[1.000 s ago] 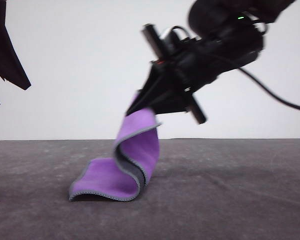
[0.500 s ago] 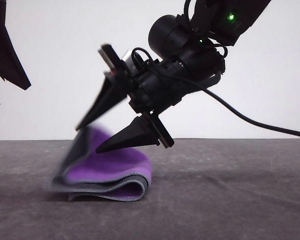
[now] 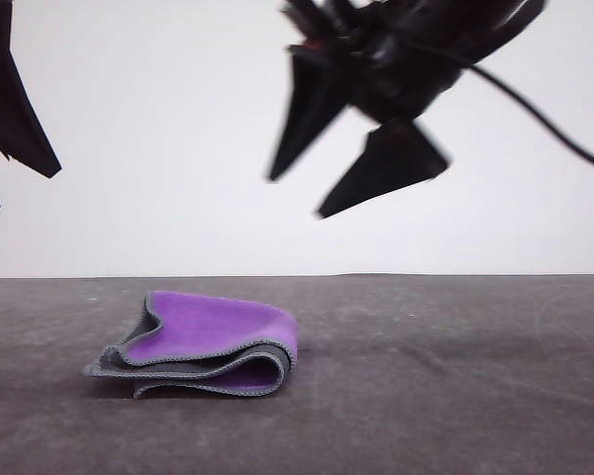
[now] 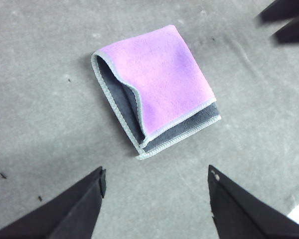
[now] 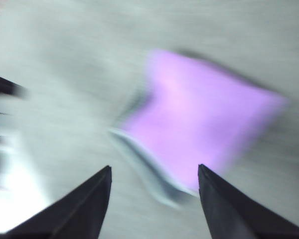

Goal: Fold clothes

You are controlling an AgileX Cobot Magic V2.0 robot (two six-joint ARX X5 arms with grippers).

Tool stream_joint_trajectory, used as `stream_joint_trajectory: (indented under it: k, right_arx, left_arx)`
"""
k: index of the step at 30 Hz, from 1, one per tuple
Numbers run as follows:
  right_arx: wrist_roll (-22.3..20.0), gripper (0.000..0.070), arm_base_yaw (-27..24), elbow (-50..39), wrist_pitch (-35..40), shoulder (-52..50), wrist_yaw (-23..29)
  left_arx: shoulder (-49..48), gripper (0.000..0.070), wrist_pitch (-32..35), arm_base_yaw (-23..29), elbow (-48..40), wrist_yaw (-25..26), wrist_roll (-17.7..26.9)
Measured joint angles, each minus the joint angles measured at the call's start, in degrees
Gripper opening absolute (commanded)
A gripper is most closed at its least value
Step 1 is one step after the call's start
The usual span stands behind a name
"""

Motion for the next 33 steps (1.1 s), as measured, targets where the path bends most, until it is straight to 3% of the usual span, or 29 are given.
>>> stream_joint_trajectory:
  k: [13, 18, 23, 24, 25, 26, 29, 33]
  right_arx:
    - [-4.6, 0.0347, -12.2, -22.3, 7.9, -23.5, 4.2]
    - [-4.0, 0.0348, -14.3, -28.8, 12.8, -29.2, 4.3]
    - [-3.2, 0.0347, -14.3, -29.6, 13.4, -29.6, 3.6]
    - [-3.1, 0.0307, -14.3, -29.6, 13.3, -29.6, 3.6]
    - [-3.0, 0.0215, -14.3, -29.6, 13.3, -29.6, 3.6]
    - [-2.8, 0.0024, -14.3, -29.6, 13.3, -29.6, 3.6]
    - [-2.9, 0.0011, -14.3, -29.6, 13.4, -29.6, 3.9]
    - [-2.9, 0.001, -14.2, -29.6, 13.4, -29.6, 3.9]
  left_arx:
    - [0.0, 0.039, 0.0, 0.0, 0.0, 0.0, 0.0]
    - [0.0, 0.039, 0.0, 0.0, 0.0, 0.0, 0.0]
    - [0.0, 0.0391, -0.4, 0.0, 0.0, 0.0, 0.0]
    - [0.0, 0.0373, -0.4, 0.0, 0.0, 0.0, 0.0]
    - [0.0, 0.0291, -0.4, 0.0, 0.0, 0.0, 0.0]
    - [0.0, 0.0075, -0.4, 0.0, 0.0, 0.0, 0.0]
    - [0.0, 0.0003, -0.2, 0.0, 0.0, 0.0, 0.0]
    - [0.0, 0.0, -0.4, 0.0, 0.0, 0.0, 0.0]
